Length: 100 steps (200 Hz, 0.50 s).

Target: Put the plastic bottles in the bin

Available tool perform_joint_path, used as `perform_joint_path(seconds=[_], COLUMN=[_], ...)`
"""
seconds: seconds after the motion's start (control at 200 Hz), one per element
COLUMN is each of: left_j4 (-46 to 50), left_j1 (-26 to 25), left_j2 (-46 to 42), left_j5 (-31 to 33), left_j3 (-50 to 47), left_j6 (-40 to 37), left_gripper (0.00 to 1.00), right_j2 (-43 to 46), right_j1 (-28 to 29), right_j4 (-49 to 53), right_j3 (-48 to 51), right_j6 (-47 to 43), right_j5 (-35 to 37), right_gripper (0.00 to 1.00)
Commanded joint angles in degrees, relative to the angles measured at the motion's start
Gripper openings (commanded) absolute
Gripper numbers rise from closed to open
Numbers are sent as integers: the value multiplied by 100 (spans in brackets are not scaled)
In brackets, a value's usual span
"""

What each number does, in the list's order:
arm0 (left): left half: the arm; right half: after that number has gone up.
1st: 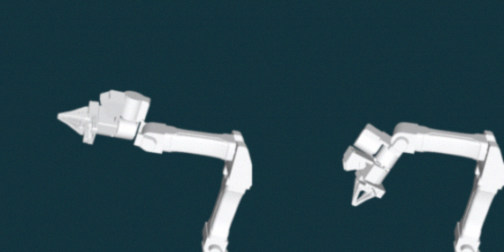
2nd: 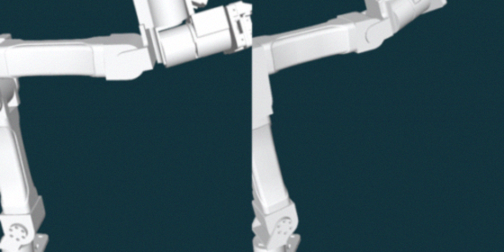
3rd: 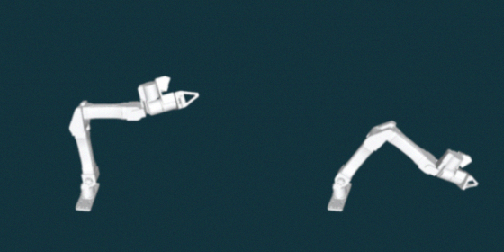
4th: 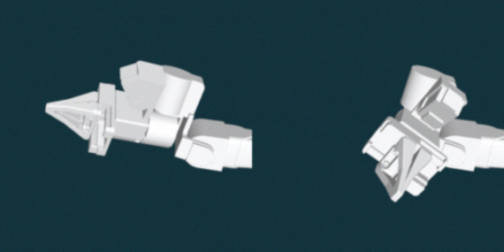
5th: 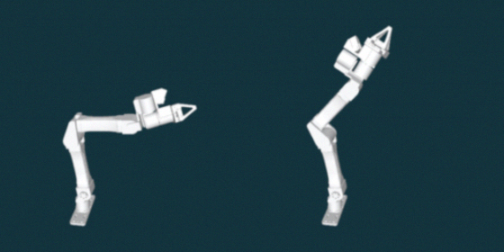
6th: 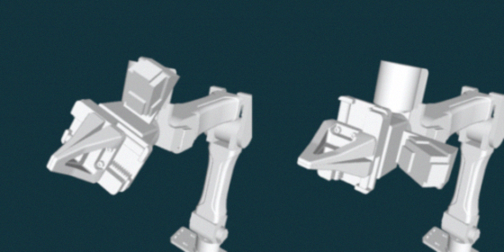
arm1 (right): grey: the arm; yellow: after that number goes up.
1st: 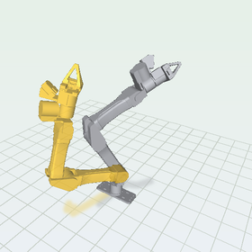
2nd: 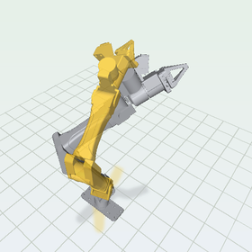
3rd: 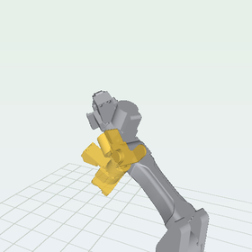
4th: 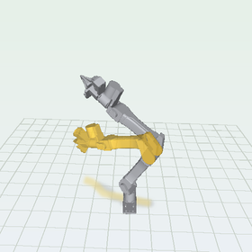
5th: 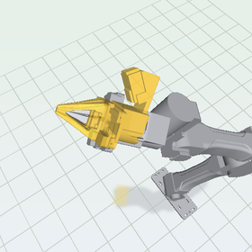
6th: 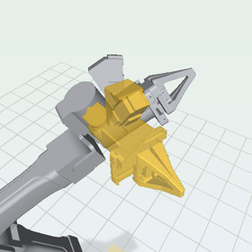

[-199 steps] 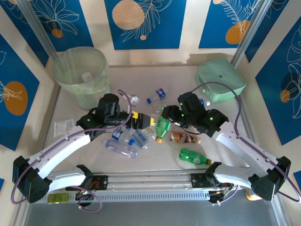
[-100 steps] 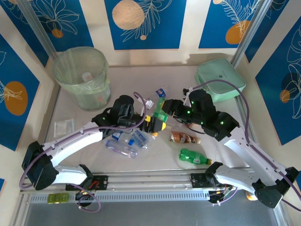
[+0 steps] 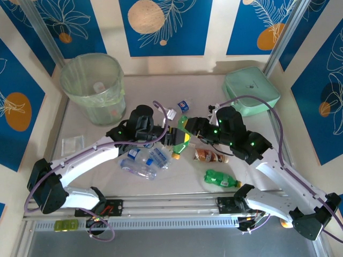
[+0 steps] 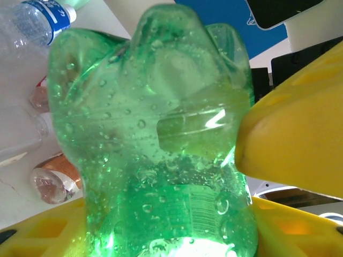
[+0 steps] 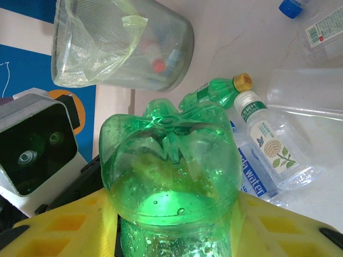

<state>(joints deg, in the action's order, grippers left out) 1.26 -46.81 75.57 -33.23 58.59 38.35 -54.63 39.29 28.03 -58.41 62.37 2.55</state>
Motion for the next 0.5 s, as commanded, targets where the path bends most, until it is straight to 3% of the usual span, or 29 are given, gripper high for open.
perform_joint_path(seconds=[0.0, 0.05, 0.145, 0.495], left_j4=[-281, -176, 234, 2153], left_j1=[-99, -90, -21, 1294], left_j2=[6, -23, -185, -262], left_j5=[-300, -243, 110, 2081], left_j3=[210, 257, 417, 1854], left_j6=[3, -31, -242, -129], left_gripper=[55, 55, 55, 47], right_j2=[68, 72, 133, 856], right_j1=[2, -8, -67, -826], right_j4=[-53, 148, 605, 1244], right_j3=[1, -107, -386, -684], right_j6=[-101, -203, -502, -1188], right_j5=[-11, 107, 366, 554], right_gripper=[67, 80, 94, 92])
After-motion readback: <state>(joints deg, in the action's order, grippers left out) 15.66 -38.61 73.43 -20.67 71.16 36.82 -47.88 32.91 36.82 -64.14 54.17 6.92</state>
